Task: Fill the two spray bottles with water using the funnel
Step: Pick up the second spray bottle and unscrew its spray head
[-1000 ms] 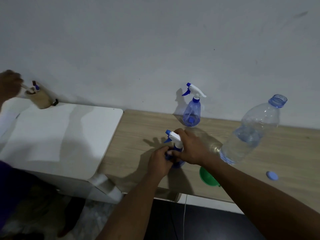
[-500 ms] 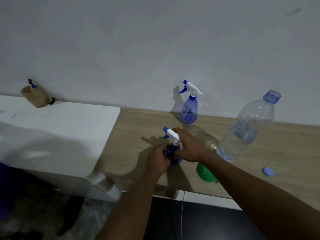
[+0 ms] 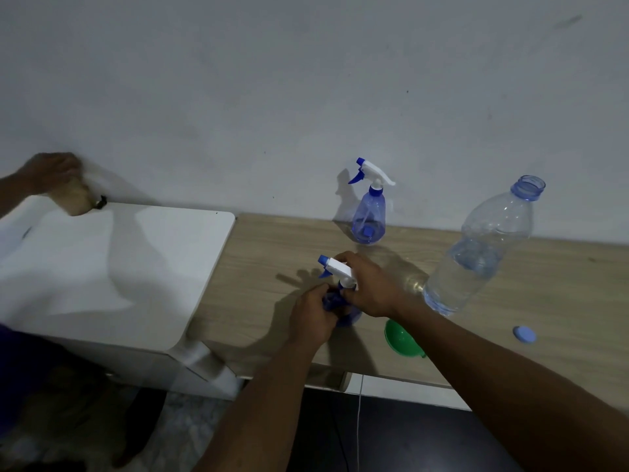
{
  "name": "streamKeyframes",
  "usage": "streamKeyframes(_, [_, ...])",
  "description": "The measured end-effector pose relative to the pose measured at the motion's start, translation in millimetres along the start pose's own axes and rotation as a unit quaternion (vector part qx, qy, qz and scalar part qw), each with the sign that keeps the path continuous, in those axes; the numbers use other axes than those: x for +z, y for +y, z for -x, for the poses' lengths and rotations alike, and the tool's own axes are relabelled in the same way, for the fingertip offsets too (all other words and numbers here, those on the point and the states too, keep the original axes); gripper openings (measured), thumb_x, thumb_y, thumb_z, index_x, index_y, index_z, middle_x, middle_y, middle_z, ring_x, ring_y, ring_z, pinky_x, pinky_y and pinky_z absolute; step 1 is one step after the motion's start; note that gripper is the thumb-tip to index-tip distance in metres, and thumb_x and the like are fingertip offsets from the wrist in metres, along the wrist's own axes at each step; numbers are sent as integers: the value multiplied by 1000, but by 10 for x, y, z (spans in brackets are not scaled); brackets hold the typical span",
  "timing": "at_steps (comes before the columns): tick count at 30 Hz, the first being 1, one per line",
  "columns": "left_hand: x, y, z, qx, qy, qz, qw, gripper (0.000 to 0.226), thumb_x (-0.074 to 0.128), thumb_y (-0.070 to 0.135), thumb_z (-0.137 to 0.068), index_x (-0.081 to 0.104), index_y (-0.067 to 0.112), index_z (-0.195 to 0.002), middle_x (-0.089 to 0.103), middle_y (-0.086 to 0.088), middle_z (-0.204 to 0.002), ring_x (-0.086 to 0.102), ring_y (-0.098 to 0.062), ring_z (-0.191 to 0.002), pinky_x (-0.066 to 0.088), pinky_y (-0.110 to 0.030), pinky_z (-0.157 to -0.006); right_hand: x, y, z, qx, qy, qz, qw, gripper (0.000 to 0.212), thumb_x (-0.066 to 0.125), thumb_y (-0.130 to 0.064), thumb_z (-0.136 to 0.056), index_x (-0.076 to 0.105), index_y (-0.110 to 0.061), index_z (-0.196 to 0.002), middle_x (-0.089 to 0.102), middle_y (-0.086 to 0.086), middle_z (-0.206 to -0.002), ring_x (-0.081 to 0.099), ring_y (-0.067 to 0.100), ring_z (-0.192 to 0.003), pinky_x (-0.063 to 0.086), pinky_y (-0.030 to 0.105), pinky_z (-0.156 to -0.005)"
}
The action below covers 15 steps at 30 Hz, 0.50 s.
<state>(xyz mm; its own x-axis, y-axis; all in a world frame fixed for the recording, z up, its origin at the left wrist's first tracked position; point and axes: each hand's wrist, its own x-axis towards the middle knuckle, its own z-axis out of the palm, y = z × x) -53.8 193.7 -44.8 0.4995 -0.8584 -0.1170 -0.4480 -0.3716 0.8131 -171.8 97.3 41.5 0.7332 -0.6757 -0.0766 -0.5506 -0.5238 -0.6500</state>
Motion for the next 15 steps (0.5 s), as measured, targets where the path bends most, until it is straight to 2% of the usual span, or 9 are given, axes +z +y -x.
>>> streamKeyframes(2, [25, -13, -5, 0, 5, -2, 1000, 32, 82, 25, -75, 69, 32, -104, 74, 9, -101, 68, -16, -94, 56, -38, -81, -48, 11, 23, 9, 1, -36, 999, 52, 73, -13, -76, 54, -27, -122, 62, -2, -111, 60, 20, -97, 53, 40, -82])
streamKeyframes(4, [44, -32, -22, -5, 7, 6, 1000, 32, 83, 27, -76, 69, 32, -104, 74, 9, -102, 68, -16, -94, 56, -37, -80, -101, 48, 42, 10, 19, -53, 998, 42, 77, -16, -75, 59, -23, -113, 66, -2, -101, 62, 17, -89, 53, 36, -76])
streamKeyframes(6, [58, -32, -27, -5, 10, 11, 1000, 32, 82, 23, -78, 70, 30, -107, 74, 7, -104, 70, -19, -95, 57, -39, -80, -139, 89, 72, 2, 47, -37, 998, 27, 77, -18, -78, 62, -15, -101, 64, -1, -88, 56, 11, -73, 43, 33, -67])
streamKeyframes(8, [68, -40, -29, 4, 20, 12, 1000, 33, 83, 26, -79, 71, 29, -110, 74, 5, -104, 70, -20, -94, 57, -40, -79, -184, 96, 101, -1, 82, -36, 996, 23, 75, -17, -82, 63, -13, -100, 60, -2, -84, 49, 7, -67, 35, 28, -64])
streamKeyframes(12, [60, -51, -38, -4, 12, 17, 1000, 44, 88, 39, -72, 71, 29, -111, 75, 4, -104, 70, -21, -92, 58, -41, -79, -376, 44, 130, 21, 150, -81, 985, 33, 75, -25, -86, 62, -12, -113, 62, -2, -94, 55, 10, -76, 38, 20, -61])
streamKeyframes(15, [79, -79, -37, -1, 7, 34, 999, 53, 85, 54, -63, 69, 32, -109, 75, 2, -106, 71, -23, -94, 59, -45, -82, -571, 86, 138, 82, 210, -168, 960, 36, 70, -21, -86, 56, -15, -118, 64, -1, -98, 62, 13, -82, 46, 26, -64])
